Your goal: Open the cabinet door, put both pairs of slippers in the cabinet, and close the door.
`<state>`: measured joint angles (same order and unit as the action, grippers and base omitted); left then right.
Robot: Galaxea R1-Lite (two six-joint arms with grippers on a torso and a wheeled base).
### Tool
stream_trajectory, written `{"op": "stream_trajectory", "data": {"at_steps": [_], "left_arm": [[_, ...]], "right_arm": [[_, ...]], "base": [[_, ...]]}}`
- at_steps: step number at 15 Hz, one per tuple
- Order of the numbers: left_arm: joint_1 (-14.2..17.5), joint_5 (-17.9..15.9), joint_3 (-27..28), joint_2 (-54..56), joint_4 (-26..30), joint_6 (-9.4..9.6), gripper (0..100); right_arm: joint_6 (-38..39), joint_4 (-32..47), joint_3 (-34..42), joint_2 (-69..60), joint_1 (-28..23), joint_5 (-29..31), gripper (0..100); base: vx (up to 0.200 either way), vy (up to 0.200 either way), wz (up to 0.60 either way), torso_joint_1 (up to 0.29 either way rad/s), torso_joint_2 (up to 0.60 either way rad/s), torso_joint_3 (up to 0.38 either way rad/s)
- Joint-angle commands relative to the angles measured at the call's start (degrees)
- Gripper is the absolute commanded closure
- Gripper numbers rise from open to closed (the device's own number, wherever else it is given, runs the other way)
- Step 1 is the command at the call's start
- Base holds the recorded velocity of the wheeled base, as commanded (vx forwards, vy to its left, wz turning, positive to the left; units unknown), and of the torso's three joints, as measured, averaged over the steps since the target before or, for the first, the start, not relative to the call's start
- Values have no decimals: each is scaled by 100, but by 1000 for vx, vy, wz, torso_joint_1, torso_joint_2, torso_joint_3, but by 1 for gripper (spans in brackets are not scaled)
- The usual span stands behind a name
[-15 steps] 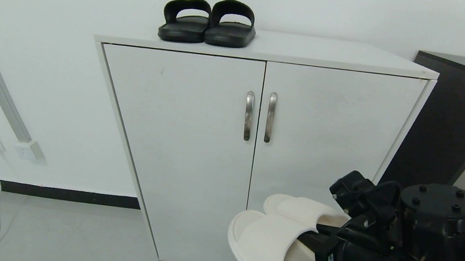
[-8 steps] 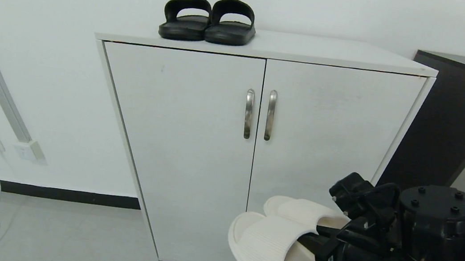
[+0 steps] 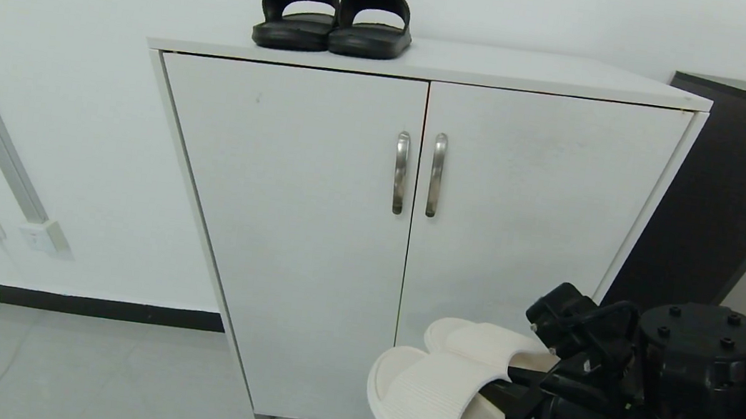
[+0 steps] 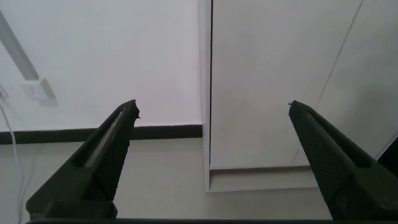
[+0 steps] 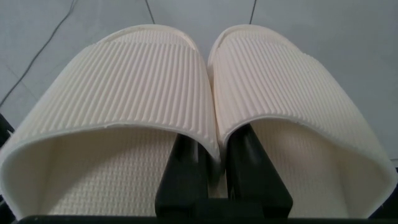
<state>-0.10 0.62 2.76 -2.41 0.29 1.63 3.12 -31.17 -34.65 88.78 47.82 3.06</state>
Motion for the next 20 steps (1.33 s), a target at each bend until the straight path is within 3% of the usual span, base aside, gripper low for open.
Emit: {"op": "stream_trajectory", "data": {"at_steps": [1,3,6,8,9,10,11,12,15,17,18,20], "left_arm": [[-17,-625,1096,-1279,-3,-278,0],[-25,-1205,1561,-2281,-214,-234,0],[-34,-2303,1974,-3696,-1260,-58,0],[-254,-2796,2370,-4496,-1673,39,0],[-447,-2822,2546,-4724,-1717,30,0],[-1080,-2804,2950,-5252,-1734,4,0],[-1405,-2796,3143,-5463,-1734,-23,0],[-1889,-2787,3477,-5849,-1734,-119,0],[-2803,-2488,4224,-6895,-2095,-436,0],[-2891,-2470,4312,-7036,-2183,-462,0],[-3374,-2207,4963,-7994,-2525,-585,0],[-3567,-2189,5604,-8574,-2525,-814,0]], "right_arm": [[-4,-3,2,16,-1,-25,100],[-4,-3,28,-1,34,2,100],[-4,-3,37,-1,34,2,100],[-4,-3,37,16,52,-25,100],[-4,6,37,16,69,-25,100],[4,6,54,25,96,-34,100],[4,-3,54,86,122,-25,100],[4,-3,54,130,131,-16,100],[4,-3,81,139,131,-34,100],[13,-3,81,148,131,-34,100],[13,6,90,218,140,-34,100],[4,-3,134,218,183,-34,100]], "base": [[0,0,0,0,0,0],[0,0,0,0,0,0],[0,0,0,0,0,0],[0,0,0,0,0,0],[0,0,0,0,0,0],[0,0,0,0,0,0],[0,0,0,0,0,0],[0,0,0,0,0,0],[0,0,0,0,0,0],[0,0,0,0,0,0],[0,0,0,0,0,0],[0,0,0,0,0,0]]}}
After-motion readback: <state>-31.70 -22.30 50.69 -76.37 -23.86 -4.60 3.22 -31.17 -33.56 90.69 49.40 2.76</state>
